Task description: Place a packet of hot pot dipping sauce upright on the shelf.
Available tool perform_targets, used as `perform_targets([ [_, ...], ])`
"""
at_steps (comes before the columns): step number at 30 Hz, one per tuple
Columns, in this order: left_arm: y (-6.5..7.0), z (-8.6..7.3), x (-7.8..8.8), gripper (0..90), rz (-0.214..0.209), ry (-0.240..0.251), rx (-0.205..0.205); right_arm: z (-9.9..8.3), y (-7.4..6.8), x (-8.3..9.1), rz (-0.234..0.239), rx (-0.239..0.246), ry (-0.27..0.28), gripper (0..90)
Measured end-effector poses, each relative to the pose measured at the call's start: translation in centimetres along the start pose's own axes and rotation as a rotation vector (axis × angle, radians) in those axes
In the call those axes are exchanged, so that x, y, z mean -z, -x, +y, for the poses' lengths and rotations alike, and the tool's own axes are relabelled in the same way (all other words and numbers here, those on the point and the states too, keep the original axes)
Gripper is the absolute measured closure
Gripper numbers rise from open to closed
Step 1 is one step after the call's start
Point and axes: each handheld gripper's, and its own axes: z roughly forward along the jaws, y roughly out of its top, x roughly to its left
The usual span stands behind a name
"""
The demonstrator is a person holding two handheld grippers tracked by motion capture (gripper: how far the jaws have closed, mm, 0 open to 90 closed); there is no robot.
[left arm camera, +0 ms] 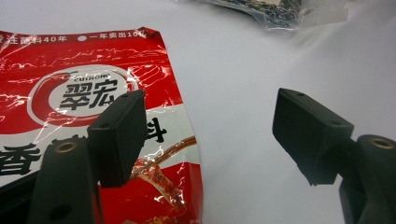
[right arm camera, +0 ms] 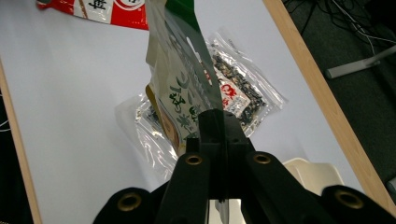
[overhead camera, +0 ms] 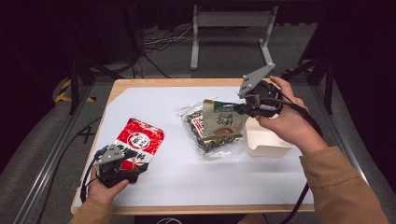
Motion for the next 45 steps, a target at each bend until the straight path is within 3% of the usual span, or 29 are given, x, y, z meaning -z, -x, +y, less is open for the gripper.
perform_targets([
  [13,-0.1,-0.5,0.6,24.9,0.017,0.005,0.011,-1.7,3.2,1.2,-0.067,-0.053,0.012,89.4],
  [21,-0.1,-0.6,0.5,24.4,0.015,0.0,0.007,-2.4,4.7,1.6,-0.11,-0.036,0.021,89.4],
  [45,-0.4,-1.1,1.1,24.4,0.017,-0.002,0.035,-4.7,9.5,1.5,-0.254,-0.089,0.011,89.3],
])
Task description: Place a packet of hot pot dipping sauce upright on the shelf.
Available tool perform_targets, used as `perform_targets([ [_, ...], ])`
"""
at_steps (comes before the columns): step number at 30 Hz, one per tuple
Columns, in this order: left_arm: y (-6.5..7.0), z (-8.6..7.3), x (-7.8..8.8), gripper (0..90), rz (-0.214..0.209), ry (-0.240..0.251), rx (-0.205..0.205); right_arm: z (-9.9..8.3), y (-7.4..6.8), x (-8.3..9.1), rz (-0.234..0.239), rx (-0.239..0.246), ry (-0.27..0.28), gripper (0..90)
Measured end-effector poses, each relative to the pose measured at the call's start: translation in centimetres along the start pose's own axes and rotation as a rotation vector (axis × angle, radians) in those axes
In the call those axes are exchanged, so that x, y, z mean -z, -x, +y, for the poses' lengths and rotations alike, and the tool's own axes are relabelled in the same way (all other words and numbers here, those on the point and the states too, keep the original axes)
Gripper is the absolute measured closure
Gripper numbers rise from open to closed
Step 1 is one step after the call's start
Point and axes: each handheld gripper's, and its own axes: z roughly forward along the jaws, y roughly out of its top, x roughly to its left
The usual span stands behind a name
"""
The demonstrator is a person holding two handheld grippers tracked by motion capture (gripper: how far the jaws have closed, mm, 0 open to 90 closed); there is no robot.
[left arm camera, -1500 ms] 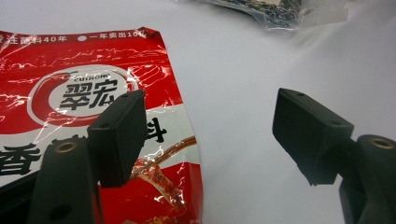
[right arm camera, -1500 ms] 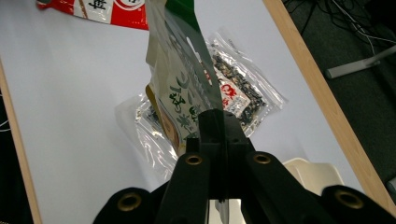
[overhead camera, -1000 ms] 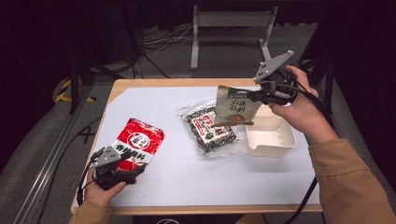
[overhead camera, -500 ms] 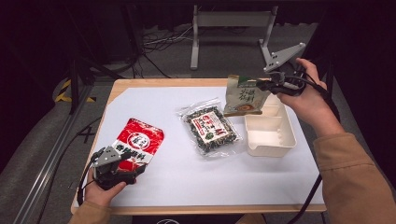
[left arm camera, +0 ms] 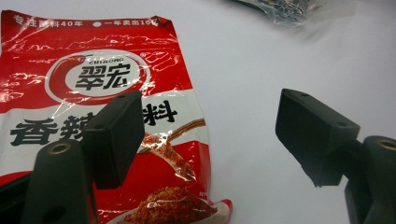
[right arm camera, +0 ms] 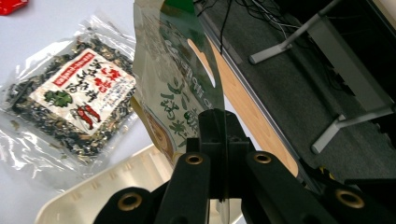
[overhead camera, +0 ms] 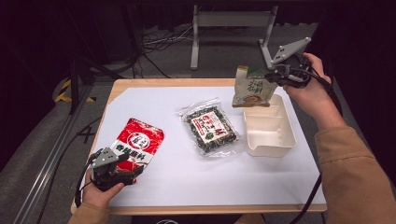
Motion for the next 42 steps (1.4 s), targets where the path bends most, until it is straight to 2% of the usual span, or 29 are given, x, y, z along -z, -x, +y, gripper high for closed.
perform_targets([
  [11,-0.1,-0.7,1.0,24.4,0.026,0.014,0.021,-1.5,1.8,-0.8,-0.032,-0.032,-0.003,89.3],
  [17,-0.2,-0.8,1.2,24.4,0.028,0.015,0.023,-2.2,2.7,-1.4,-0.055,-0.043,-0.008,89.3],
  [21,-0.3,-0.8,1.3,24.4,0.026,0.018,0.025,-2.7,3.2,-2.1,-0.066,-0.069,-0.013,89.3],
  [25,-0.3,-0.8,1.2,24.4,0.024,0.018,0.027,-3.0,3.6,-2.6,-0.087,-0.072,0.002,89.3],
  [34,-0.4,-0.8,1.3,24.5,0.025,0.02,0.026,-3.5,4.1,-3.7,-0.1,-0.081,-0.01,89.3],
  [42,-0.4,-0.8,1.2,24.5,0.029,0.017,0.022,-4.2,4.2,-4.8,-0.092,-0.11,-0.022,89.3],
])
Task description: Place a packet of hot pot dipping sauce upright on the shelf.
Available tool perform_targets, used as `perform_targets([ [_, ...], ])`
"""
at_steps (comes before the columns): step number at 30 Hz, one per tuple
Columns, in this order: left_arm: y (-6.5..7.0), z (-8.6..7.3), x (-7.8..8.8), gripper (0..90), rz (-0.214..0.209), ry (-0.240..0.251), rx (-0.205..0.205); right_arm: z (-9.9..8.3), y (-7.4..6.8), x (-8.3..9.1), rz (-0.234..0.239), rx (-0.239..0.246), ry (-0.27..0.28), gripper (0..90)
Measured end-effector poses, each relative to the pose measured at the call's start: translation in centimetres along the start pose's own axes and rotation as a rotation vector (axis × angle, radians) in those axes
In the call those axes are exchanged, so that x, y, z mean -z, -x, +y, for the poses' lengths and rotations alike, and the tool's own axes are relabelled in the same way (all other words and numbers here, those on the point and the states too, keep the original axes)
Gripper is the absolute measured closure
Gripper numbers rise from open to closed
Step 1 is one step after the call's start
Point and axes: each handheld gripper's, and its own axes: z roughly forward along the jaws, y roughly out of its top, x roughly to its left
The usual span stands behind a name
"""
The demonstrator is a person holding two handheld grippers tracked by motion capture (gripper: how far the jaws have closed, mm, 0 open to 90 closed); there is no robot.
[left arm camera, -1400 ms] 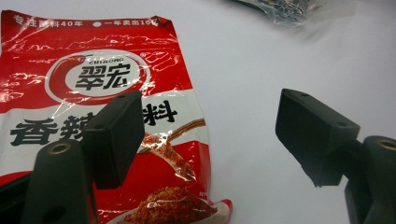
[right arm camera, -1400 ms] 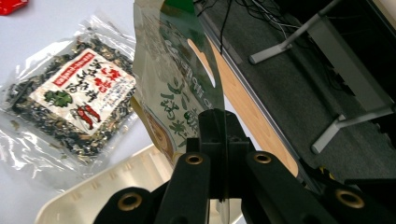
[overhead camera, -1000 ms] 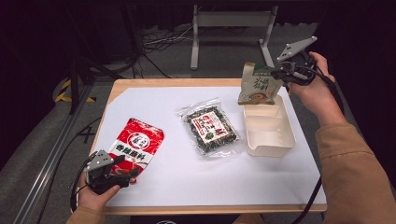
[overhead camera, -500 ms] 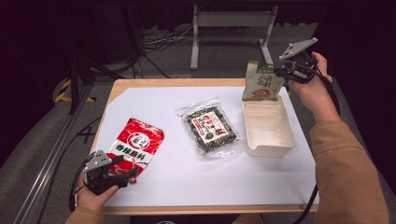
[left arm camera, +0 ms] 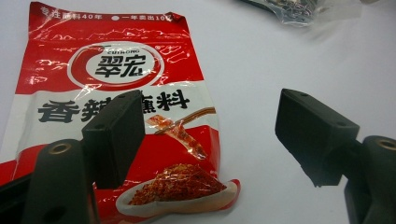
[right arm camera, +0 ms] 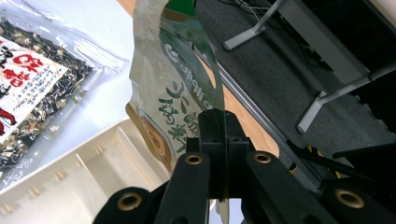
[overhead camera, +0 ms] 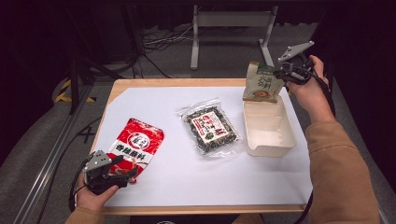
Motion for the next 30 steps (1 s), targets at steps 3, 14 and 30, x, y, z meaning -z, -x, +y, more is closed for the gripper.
perform_targets([
  [3,0.0,0.0,0.0,24.5,0.001,-0.001,0.001,-0.2,0.0,-0.4,-0.002,-0.001,-0.005,89.3],
  [14,0.0,0.0,-0.1,24.5,-0.001,-0.009,-0.002,-0.9,-0.1,-1.4,0.009,-0.017,-0.021,89.2],
  [30,0.1,0.1,-0.4,24.5,-0.006,-0.012,-0.001,-1.7,0.2,-1.1,0.001,-0.014,-0.037,89.2],
])
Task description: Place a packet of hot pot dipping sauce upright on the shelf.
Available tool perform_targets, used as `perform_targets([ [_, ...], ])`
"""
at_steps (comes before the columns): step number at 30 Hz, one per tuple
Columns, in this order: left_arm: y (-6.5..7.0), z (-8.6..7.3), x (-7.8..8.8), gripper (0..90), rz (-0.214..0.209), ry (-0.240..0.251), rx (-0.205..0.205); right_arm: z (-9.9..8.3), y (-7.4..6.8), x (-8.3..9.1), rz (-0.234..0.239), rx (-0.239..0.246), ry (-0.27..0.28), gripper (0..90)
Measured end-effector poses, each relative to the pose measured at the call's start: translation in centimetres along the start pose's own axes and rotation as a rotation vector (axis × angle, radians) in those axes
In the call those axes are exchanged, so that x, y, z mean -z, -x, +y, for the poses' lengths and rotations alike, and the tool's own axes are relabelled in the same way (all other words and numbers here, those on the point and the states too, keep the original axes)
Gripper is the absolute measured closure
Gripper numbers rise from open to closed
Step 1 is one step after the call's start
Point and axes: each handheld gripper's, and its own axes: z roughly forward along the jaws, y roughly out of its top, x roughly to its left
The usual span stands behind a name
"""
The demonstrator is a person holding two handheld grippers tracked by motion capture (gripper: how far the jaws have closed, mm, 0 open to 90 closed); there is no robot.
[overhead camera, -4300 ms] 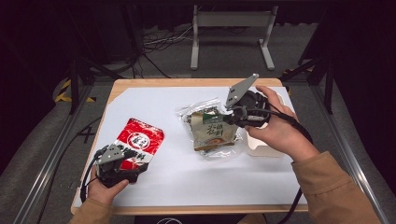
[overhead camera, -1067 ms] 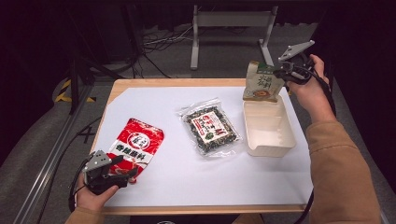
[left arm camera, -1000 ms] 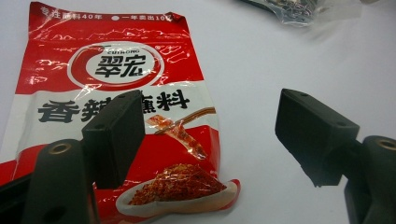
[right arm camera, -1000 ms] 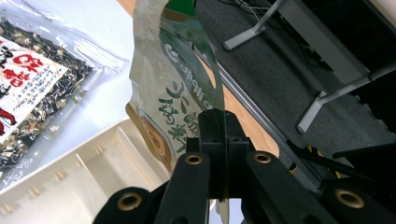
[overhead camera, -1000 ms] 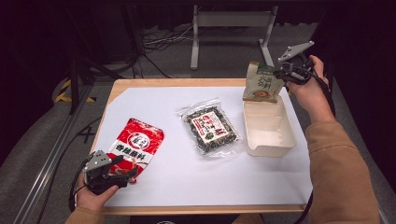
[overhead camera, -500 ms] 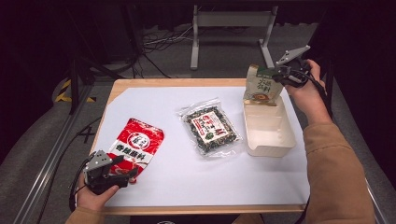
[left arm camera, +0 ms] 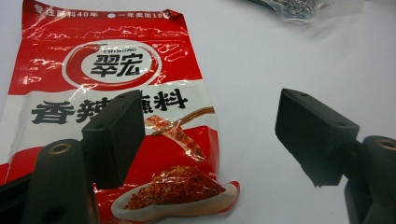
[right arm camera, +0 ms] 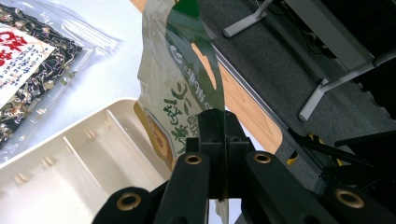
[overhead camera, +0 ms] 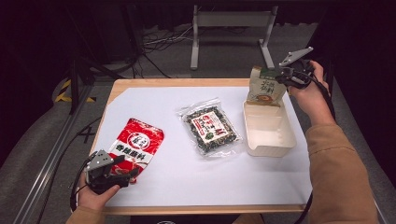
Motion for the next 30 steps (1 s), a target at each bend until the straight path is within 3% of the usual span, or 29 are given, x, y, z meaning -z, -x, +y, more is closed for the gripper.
perform_targets([
  [17,0.0,0.0,0.0,24.5,-0.001,0.003,0.0,-0.4,-1.0,-1.7,0.034,0.006,-0.034,88.5],
  [30,0.0,0.1,-0.1,24.4,0.001,0.001,-0.005,-1.3,-1.2,-2.4,0.052,-0.032,-0.073,84.7],
])
